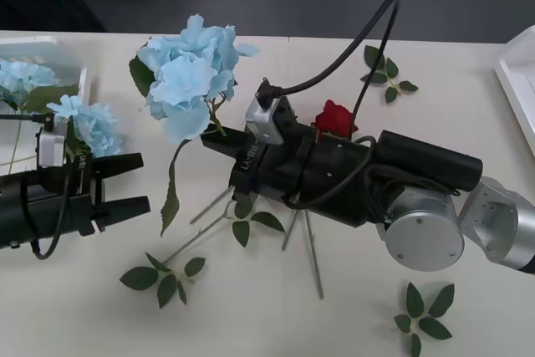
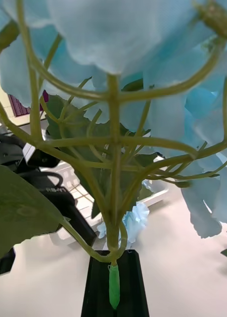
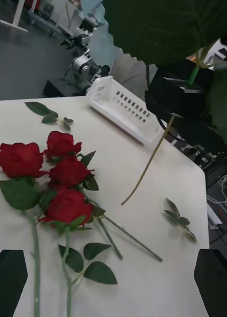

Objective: Put the red flowers into the right box and the blue flowers into the left box

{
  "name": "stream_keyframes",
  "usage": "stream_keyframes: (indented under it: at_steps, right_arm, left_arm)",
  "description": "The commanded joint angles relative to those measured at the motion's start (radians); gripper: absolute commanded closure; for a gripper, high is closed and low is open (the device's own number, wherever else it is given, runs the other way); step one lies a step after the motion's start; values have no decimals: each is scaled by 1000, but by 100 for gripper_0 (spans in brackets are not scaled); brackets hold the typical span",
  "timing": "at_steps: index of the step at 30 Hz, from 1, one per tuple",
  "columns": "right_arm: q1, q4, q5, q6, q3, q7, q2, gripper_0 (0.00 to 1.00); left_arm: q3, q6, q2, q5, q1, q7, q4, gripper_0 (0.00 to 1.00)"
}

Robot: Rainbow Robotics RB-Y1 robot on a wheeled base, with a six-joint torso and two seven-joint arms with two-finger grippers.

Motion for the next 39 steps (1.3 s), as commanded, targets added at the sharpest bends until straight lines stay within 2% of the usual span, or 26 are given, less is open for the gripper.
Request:
stream_keyframes:
  at_steps: [1, 10, 17, 38, 39]
  right_arm:
    - [-35, -13, 1, -8, 6, 1, -14, 100]
    - [-35, -13, -1, -9, 6, -2, -16, 100]
    - [-33, -13, -4, -9, 8, 0, -17, 100]
    - [-33, -12, -7, -6, 12, -2, -20, 100]
    - [-33, -13, -7, -6, 11, -2, -20, 100]
  left_arm:
    - [-28, 5, -53, -51, -41, -37, -10, 0]
    - [-58, 5, -163, -105, -107, -37, 89, 0]
    - [-103, 3, -171, -104, -168, -37, 164, 0]
    - [-247, -80, -221, -96, -213, -37, 167, 0]
    - [-253, -84, -223, -96, -213, -37, 167, 2]
